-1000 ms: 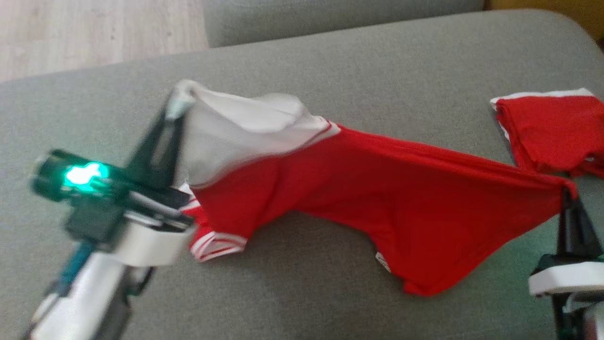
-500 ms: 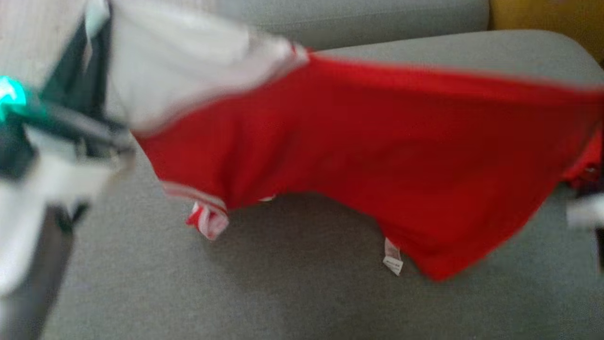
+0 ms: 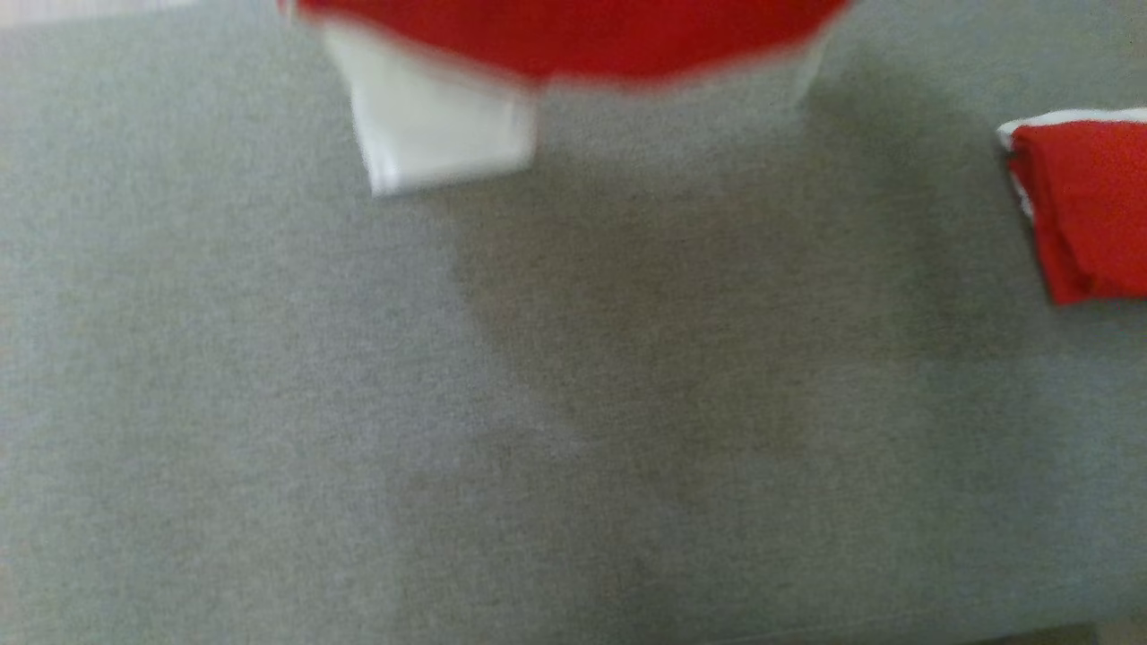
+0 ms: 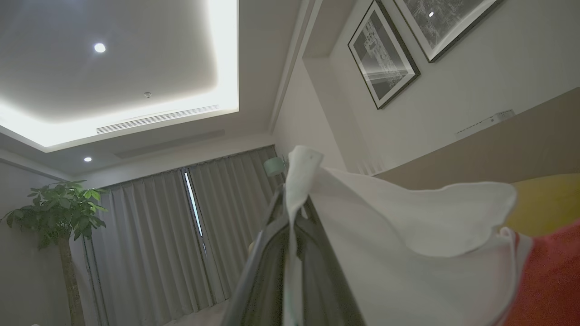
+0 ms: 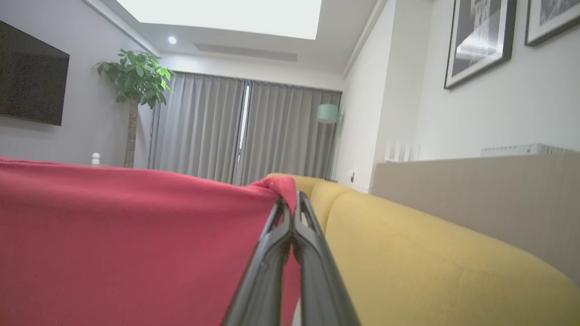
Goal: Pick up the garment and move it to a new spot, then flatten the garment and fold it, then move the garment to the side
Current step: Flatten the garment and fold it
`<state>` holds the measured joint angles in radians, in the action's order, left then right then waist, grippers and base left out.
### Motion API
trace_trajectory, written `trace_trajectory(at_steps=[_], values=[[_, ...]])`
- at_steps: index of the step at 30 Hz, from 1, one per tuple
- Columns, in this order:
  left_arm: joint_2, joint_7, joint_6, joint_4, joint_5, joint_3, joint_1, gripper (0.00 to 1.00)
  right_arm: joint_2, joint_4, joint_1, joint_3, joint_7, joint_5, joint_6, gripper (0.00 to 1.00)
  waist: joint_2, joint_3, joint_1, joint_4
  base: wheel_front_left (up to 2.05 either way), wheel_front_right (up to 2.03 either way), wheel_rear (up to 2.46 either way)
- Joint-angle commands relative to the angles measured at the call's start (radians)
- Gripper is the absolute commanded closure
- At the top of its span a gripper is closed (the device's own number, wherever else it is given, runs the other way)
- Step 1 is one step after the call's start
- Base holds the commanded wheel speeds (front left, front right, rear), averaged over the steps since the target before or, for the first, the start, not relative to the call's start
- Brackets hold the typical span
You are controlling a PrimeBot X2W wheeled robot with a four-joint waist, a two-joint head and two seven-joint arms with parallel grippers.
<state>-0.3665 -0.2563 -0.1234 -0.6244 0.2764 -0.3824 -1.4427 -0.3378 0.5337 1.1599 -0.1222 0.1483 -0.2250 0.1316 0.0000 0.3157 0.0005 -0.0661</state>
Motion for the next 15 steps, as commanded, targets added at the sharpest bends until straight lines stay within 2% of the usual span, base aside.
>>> trace_trajectory(at_steps=[1,4,7,11,15], values=[[-0.041,-0.003,0.001,0.027,-0.009,0.034,-0.058,1.00,-0.010,-0.014,0.031,-0.011,0.021,0.009,-0.001,1.00,0.0000,0.037,-0.0005,0.013,0.00,0.00,0.00],[-0.030,-0.005,-0.002,0.107,-0.023,0.039,-0.052,1.00,-0.035,0.047,0.052,-0.033,0.066,0.020,-0.001,1.00,0.0000,0.082,-0.0005,0.027,0.00,0.00,0.00],[-0.038,-0.005,-0.005,0.206,-0.015,0.050,0.043,1.00,-0.053,0.107,0.013,-0.044,0.089,0.020,-0.001,1.00,0.0000,0.110,-0.0005,0.039,0.00,0.00,0.00],[-0.067,-0.005,-0.007,0.343,0.008,0.031,0.263,1.00,-0.070,0.178,-0.086,-0.035,0.106,0.004,-0.001,1.00,0.0000,0.114,-0.0005,0.063,0.00,0.00,0.00],[-0.100,-0.005,-0.007,0.478,0.040,0.020,0.551,1.00,-0.072,0.208,-0.243,-0.027,0.112,-0.035,-0.001,1.00,0.0000,0.072,-0.0005,0.078,0.00,0.00,0.00]])
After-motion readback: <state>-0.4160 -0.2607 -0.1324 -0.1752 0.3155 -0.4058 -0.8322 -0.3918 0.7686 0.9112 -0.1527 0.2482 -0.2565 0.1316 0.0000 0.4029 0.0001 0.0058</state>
